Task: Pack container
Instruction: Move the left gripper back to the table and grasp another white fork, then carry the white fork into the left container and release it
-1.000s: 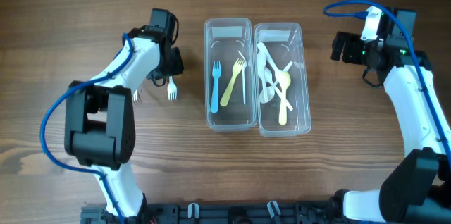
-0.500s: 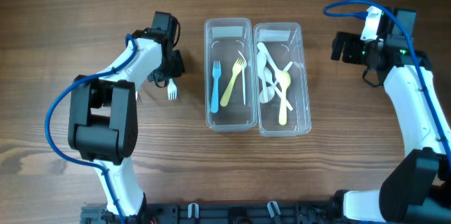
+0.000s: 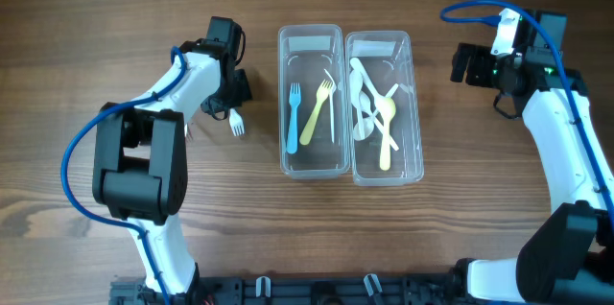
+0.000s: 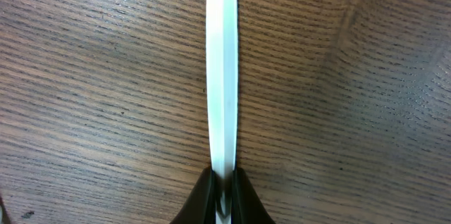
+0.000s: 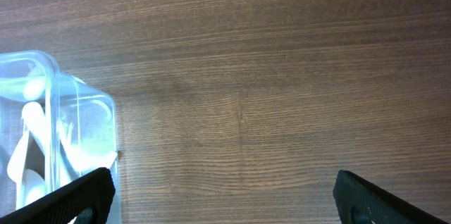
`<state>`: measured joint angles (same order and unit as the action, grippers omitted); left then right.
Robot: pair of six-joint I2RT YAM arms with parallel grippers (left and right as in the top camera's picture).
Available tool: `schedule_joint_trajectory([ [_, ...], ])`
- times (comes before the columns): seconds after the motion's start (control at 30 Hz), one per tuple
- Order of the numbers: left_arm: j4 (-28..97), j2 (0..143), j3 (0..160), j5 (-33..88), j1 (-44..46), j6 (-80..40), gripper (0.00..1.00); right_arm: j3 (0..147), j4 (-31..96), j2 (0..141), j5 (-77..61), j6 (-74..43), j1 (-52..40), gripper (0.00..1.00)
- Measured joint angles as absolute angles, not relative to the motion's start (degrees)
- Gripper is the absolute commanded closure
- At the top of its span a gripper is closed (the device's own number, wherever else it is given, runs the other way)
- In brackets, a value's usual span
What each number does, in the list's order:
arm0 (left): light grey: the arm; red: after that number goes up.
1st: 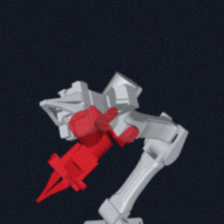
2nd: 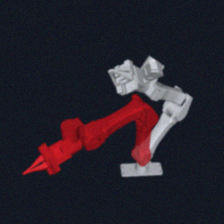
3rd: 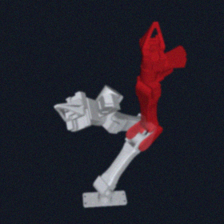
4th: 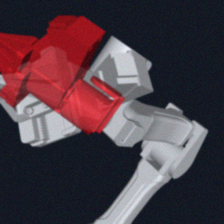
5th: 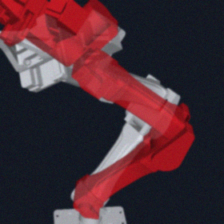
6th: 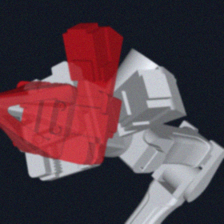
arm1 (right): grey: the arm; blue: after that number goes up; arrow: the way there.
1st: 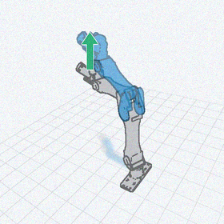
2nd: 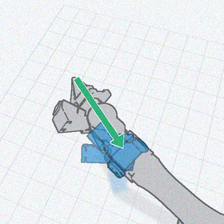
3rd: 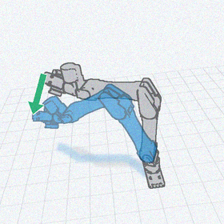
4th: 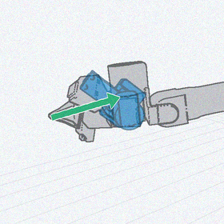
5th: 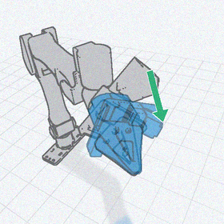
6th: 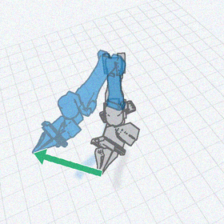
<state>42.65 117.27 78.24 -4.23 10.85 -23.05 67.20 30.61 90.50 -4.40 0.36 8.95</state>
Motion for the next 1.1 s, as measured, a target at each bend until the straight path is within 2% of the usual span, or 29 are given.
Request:
schedule_joint_trajectory([
  [0.37,46.65,116.14,80.53,-3.99,10.85,-23.03,0.96,67.20,30.61,90.50,-4.40,0.36,8.95,0.00],
  [0.67,49.54,98.54,85.10,1.87,11.75,-23.03,0.96,67.20,30.61,90.50,-4.40,0.36,8.95,0.00],
  [0.77,49.19,93.41,85.73,5.32,14.06,-23.00,0.96,67.20,30.61,90.50,-4.40,0.36,8.95,0.00],
  [0.87,48.40,91.42,85.91,8.45,17.72,-21.08,0.91,67.20,30.61,90.50,-4.40,0.36,8.95,0.00],
  [1.1,48.84,93.12,85.93,10.63,26.30,-18.48,0.96,67.20,30.61,90.50,-4.40,0.36,8.95,0.00],
])
